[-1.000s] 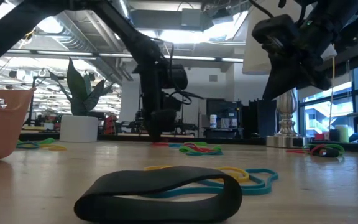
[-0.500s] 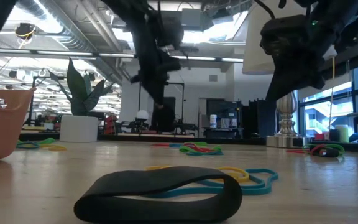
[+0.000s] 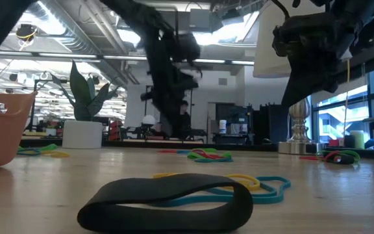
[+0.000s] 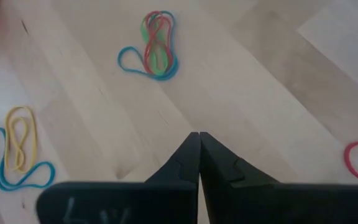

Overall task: Pick and place rubber bands into bin
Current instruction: Put the red rubber band into the orange bin

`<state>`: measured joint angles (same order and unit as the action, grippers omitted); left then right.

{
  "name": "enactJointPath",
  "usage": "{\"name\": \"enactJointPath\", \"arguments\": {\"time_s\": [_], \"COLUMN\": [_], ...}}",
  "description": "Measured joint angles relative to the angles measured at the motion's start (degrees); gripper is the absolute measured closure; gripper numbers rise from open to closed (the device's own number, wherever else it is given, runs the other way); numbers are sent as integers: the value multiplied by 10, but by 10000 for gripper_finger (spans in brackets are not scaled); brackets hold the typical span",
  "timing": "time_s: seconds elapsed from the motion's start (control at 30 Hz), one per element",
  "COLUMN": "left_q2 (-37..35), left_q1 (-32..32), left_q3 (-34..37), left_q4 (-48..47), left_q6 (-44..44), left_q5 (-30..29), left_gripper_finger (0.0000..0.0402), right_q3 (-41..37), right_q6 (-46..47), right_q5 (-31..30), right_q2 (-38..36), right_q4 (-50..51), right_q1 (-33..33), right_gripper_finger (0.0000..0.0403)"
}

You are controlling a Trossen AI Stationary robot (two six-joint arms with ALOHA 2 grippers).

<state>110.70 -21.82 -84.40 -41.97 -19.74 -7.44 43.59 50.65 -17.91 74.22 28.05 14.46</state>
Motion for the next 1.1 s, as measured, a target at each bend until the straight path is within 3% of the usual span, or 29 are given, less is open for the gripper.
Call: {"name": "enactJointPath", "arguments": {"time_s": [0.23, 0.53, 0.67, 0.83, 1.1], "left_q2": [65, 111, 114, 115, 78], "left_q1": [0, 0, 0, -1, 2], "left_q3": [0, -3, -3, -3, 6], "left_q4": [3, -1, -7, -22, -72], "left_q6": [9, 19, 19, 19, 12], "left_q5": [-3, -9, -7, -13, -23], "left_gripper_finger": [268, 259, 295, 386, 399], "right_q3": [0, 0, 0, 0, 0], "right_q6": [4, 18, 18, 18, 16], "right_q5": [0, 0, -3, -4, -4], "right_q2": [0, 0, 0, 0, 0], "right_q4": [-1, -4, -4, -4, -5], "right_q1": [0, 0, 0, 0, 0], "right_gripper_finger": [393, 393, 393, 393, 393]}}
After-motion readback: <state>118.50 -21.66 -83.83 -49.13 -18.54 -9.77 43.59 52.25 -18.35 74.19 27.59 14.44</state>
